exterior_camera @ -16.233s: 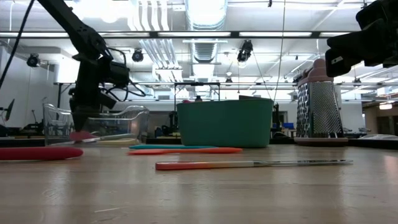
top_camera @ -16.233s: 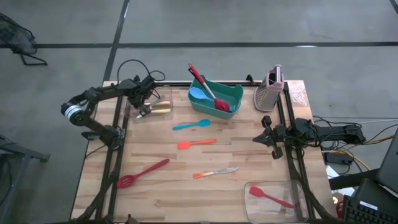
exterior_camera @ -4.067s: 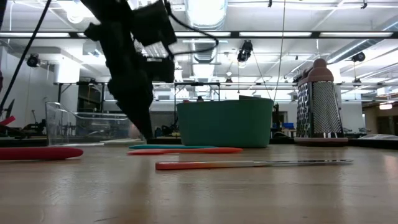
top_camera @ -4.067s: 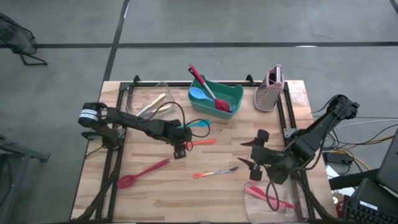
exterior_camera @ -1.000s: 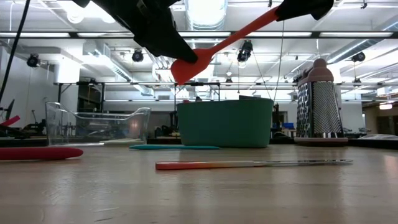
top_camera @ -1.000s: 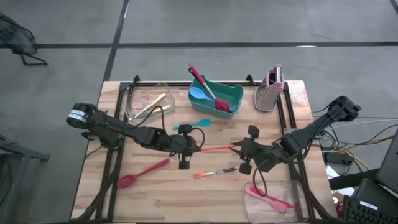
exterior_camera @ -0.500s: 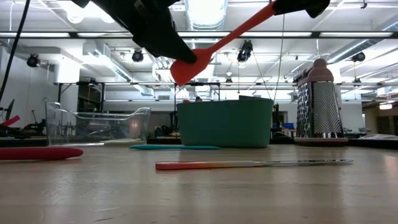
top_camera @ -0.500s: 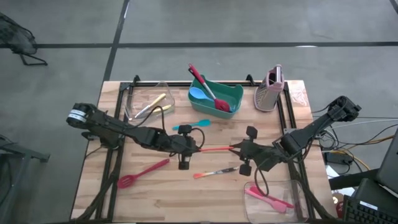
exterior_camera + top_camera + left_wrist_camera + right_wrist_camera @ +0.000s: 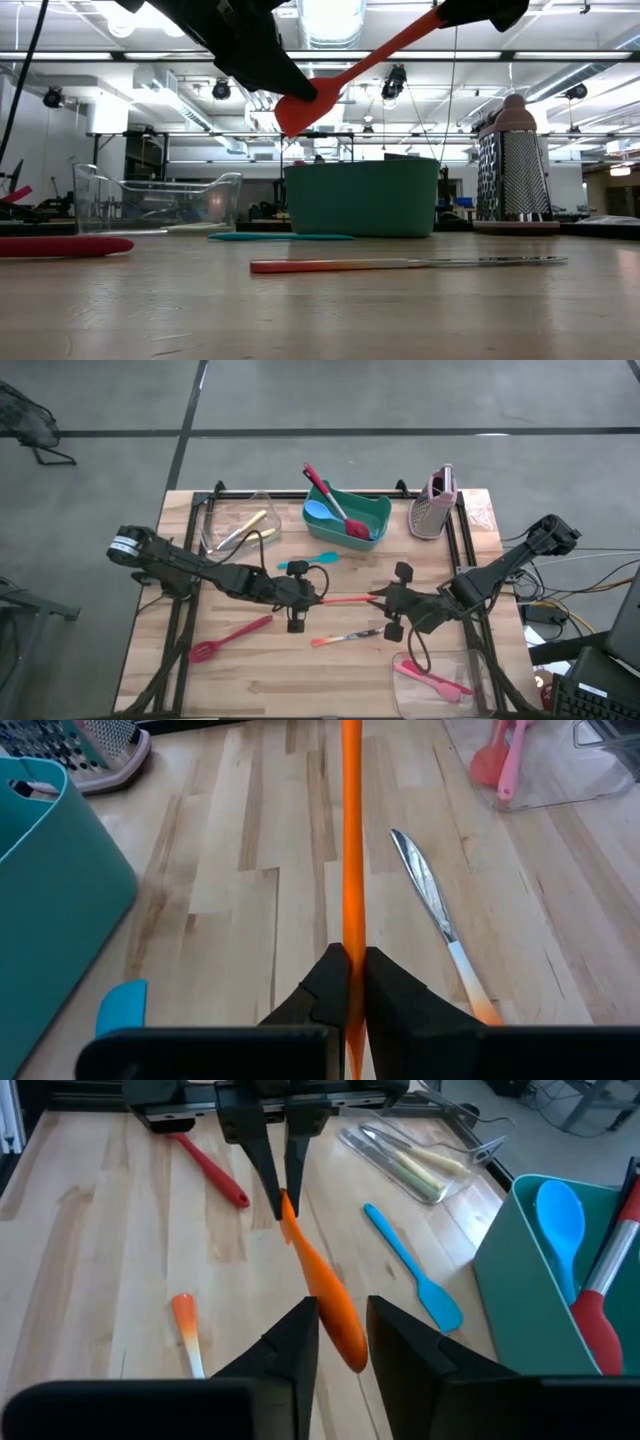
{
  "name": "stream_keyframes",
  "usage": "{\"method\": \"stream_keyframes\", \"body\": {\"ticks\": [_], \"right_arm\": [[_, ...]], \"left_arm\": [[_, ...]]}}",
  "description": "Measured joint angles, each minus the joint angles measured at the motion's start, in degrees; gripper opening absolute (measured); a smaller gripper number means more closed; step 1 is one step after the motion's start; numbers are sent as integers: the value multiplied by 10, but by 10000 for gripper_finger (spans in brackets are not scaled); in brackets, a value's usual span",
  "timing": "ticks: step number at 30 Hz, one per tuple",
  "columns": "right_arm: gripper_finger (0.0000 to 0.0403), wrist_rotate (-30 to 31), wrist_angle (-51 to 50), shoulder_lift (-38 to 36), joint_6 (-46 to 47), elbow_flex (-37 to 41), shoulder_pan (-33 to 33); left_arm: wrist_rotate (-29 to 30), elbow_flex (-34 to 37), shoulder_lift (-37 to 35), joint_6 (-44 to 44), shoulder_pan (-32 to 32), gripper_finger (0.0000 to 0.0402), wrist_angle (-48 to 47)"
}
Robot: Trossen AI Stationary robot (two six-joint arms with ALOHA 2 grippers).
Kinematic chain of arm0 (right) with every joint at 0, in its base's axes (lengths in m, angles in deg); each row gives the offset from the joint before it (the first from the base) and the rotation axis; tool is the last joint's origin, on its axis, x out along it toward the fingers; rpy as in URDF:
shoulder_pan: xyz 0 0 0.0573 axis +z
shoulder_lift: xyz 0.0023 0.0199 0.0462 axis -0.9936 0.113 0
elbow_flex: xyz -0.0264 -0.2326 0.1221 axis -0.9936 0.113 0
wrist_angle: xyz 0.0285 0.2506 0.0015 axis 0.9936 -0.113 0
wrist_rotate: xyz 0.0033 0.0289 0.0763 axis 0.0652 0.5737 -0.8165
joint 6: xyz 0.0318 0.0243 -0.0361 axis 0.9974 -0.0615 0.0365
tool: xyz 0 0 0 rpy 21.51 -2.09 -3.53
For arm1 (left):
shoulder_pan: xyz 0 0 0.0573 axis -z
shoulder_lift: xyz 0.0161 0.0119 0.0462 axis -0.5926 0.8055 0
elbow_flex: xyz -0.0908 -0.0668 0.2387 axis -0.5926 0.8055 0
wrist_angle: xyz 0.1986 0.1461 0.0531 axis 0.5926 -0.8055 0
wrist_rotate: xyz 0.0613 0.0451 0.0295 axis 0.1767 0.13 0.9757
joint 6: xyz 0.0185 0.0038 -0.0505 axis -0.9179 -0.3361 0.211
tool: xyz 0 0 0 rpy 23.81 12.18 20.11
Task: Pick & Place Kitchen Items
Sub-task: Put the orange spatula into the bottom transparent bin
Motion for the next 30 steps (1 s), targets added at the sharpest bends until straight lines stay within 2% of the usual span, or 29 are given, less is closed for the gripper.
{"method": "stream_keyframes", "body": {"ticks": [6, 9, 12, 17, 21, 26, 30], "right_arm": [[28, -19, 2, 0, -2, 4, -4], [20, -26, 13, 0, -8, 4, -6], [39, -23, 31, 0, -11, 5, -6], [100, -19, 55, 0, -28, 7, -7], [134, -22, 56, 0, -29, 8, -9], [146, -23, 55, 0, -30, 14, -9], [136, -24, 53, 0, -30, 15, -11]], "left_arm": [[4, 0, 0, -1, 0, 19, -2], [3, 1, 0, 0, 0, 19, -3], [2, 1, 0, 1, 0, 19, -3], [-1, 1, 0, 3, 0, 19, 1], [-1, 1, 0, 4, 0, 19, 1], [0, 1, 0, 4, 0, 19, 1], [0, 1, 0, 3, 0, 19, 2]]}}
